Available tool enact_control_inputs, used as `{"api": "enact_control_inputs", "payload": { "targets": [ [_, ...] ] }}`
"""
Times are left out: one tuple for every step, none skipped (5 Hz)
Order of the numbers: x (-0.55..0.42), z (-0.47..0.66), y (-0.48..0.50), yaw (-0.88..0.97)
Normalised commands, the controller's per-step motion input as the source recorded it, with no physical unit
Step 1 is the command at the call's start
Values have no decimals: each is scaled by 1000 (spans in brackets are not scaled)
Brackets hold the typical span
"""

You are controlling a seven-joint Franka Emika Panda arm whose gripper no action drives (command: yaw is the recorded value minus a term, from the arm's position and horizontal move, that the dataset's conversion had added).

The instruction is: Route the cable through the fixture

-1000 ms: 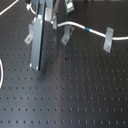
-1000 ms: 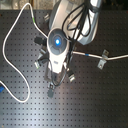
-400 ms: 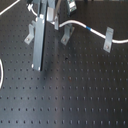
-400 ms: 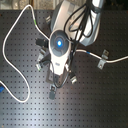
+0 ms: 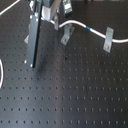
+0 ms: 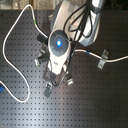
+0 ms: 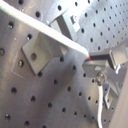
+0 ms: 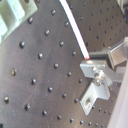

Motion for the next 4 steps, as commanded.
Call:
{"api": "enact_control_inputs", "payload": {
  "targets": [
    [13, 0, 13, 0],
    [396, 51, 189, 0],
    [437, 86, 243, 0],
    [203, 33, 66, 26]
  ]
}}
